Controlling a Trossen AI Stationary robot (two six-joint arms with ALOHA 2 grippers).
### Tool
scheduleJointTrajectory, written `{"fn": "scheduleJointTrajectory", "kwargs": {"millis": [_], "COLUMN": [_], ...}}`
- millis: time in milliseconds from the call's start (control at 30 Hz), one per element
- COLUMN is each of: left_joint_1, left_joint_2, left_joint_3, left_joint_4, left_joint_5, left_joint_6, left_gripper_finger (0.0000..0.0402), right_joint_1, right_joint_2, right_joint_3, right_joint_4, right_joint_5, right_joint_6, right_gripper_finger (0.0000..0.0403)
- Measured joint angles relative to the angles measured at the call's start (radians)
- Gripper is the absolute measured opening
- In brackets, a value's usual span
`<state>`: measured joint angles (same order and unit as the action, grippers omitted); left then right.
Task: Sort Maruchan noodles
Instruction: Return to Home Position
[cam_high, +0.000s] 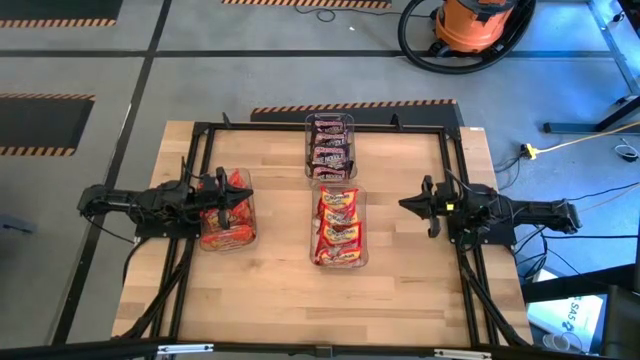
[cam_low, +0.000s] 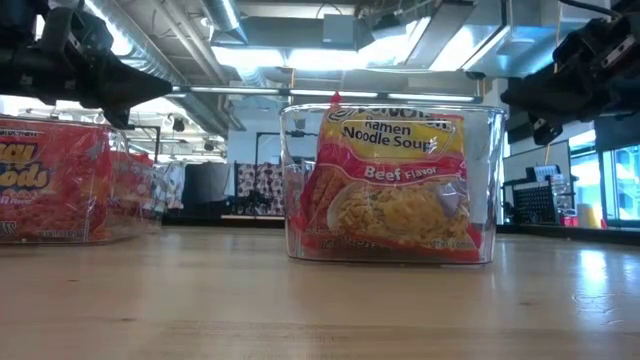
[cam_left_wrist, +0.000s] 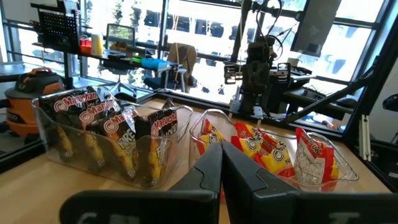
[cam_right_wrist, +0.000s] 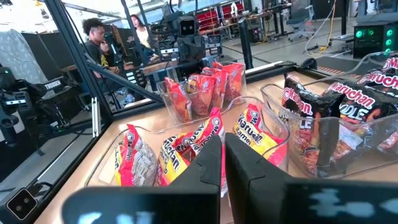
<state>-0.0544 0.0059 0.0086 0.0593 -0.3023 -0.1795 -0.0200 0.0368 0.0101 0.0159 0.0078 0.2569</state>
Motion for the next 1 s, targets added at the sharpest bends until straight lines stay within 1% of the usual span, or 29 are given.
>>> {"fn": "scheduleJointTrajectory", "kwargs": {"millis": [1000], "left_joint_1": [0.000], "left_joint_2": [0.000], "left_joint_3": [0.000], "left_joint_4": [0.000], "left_joint_5": [0.000], "left_joint_6": [0.000], "left_gripper_finger": [0.0002], "right_joint_1": [0.000], "right_joint_2": [0.000], "right_joint_3": [0.000], "right_joint_4": [-0.002], "right_joint_5": [0.000], "right_joint_6": [0.000], "right_gripper_finger": [0.0001]}}
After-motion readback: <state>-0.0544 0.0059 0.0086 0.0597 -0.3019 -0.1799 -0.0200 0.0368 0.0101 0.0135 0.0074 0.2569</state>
